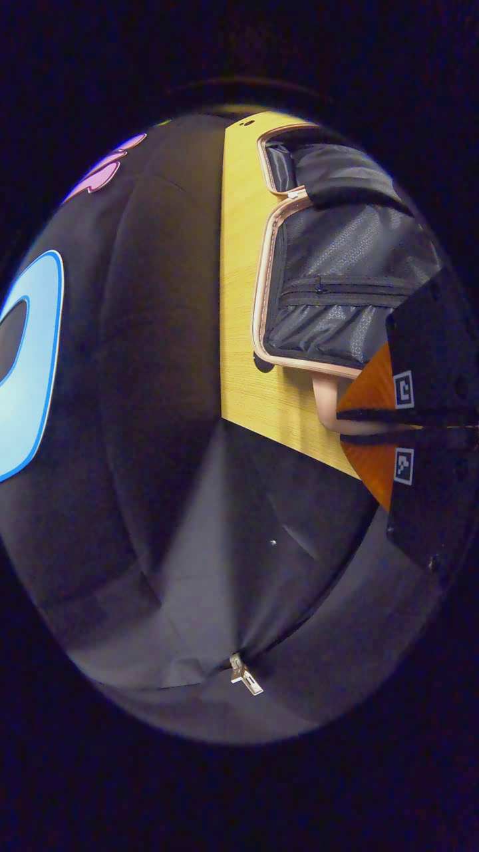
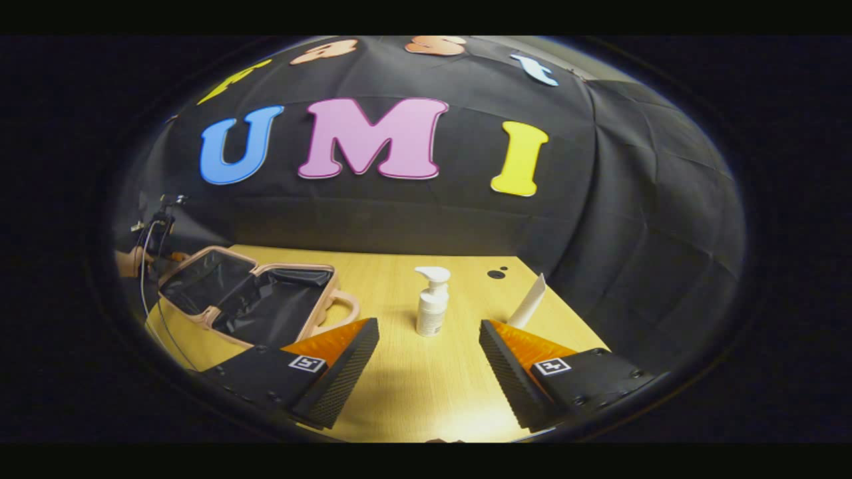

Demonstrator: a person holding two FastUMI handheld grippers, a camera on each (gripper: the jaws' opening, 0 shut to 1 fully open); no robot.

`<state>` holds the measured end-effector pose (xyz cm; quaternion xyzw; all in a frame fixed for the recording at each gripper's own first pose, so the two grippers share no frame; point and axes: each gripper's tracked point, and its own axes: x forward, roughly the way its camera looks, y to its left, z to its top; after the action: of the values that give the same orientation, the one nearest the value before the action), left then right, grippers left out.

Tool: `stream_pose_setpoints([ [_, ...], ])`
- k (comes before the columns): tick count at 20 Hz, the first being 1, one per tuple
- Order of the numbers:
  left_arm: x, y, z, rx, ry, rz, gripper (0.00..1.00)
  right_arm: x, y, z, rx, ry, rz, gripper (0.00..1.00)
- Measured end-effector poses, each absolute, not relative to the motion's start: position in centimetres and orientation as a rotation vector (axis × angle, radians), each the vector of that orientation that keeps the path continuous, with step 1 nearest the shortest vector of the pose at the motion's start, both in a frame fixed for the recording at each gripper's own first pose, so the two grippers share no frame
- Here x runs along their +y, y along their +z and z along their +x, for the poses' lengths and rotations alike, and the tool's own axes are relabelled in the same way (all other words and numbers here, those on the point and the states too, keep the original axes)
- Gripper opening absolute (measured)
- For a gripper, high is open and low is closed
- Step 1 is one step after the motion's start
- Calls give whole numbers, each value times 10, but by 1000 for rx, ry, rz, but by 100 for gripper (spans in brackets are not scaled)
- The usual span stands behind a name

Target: First open the suitcase, pack the skin care products into it, and then close the suitcase.

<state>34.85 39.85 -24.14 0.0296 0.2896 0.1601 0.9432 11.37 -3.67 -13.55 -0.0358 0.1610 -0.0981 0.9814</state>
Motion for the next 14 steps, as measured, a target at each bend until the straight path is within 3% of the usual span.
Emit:
stream_pose_setpoints([
  [4, 411, -231, 340, 584, 381, 140, 21, -40, -134, 111, 320, -202, -101, 97],
  [6, 406, -195, 336, 481, 358, 152, 19, -40, -127, 110, 299, -201, -93, 97],
  [7, 398, -173, 331, 441, 345, 163, 27, -40, -124, 111, 292, -200, -91, 97],
  [8, 383, -149, 324, 408, 318, 168, 55, -40, -120, 111, 282, -196, -92, 97],
  [12, 298, -82, 298, 228, 182, 174, 100, -53, -110, 112, 248, -195, -81, 97],
  [14, 241, -68, 279, 170, 132, 142, 97, -63, -106, 113, 239, -202, -61, 97],
])
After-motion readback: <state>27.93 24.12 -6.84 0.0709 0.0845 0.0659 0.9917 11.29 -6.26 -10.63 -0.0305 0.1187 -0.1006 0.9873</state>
